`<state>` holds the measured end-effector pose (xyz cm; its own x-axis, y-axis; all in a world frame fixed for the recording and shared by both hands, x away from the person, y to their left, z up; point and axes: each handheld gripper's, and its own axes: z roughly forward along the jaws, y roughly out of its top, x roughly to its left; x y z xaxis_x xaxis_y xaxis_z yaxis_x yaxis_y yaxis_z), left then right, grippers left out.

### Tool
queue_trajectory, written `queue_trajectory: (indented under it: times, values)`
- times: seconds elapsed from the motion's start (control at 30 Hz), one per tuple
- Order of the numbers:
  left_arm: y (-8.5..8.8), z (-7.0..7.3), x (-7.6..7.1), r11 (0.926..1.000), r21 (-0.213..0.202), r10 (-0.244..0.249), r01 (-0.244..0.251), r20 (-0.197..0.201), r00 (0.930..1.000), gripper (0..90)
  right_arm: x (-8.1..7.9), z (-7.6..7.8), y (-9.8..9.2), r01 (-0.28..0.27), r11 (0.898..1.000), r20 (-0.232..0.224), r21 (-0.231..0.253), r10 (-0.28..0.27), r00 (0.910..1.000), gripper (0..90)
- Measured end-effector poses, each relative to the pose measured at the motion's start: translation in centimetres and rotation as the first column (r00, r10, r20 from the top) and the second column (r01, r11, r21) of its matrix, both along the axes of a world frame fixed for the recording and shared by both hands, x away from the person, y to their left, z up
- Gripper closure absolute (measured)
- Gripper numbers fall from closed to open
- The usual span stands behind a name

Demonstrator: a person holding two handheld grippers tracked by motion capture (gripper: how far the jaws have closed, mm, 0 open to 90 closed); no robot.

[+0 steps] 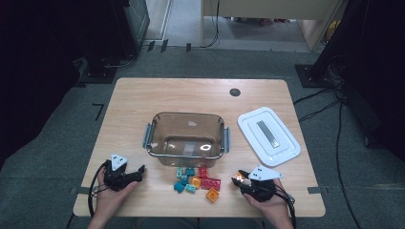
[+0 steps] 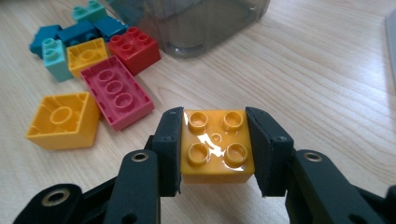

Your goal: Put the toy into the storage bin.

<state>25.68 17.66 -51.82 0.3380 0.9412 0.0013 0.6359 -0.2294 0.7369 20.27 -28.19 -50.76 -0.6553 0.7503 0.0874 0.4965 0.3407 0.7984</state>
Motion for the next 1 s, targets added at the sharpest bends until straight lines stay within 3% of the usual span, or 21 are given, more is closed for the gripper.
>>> queue_trajectory:
  times: [0.2, 0.57, 1.0]
  values:
    - [0.0, 0.0, 0.0, 1.0, 0.001, -0.001, 0.001, 0.0, 1.0, 18.4, 0.1, 0.8, -0.5, 0.02, 0.999, -0.017, 0.028, -0.02, 0.9997, 60.1]
    - [0.0, 0.0, 0.0, 1.0, 0.0, -0.001, 0.001, 0.0, 1.0, 18.4, -0.1, 3.3, -0.4, 0.009, 0.999, -0.027, 0.054, -0.008, 0.9996, 60.1]
    - [0.0, 0.0, 0.0, 1.0, 0.0, 0.001, -0.001, 0.0, 1.0, 18.5, 1.0, 6.9, -0.8, 0.01, 0.997, -0.002, 0.07, -0.01, 0.9999, 60.0]
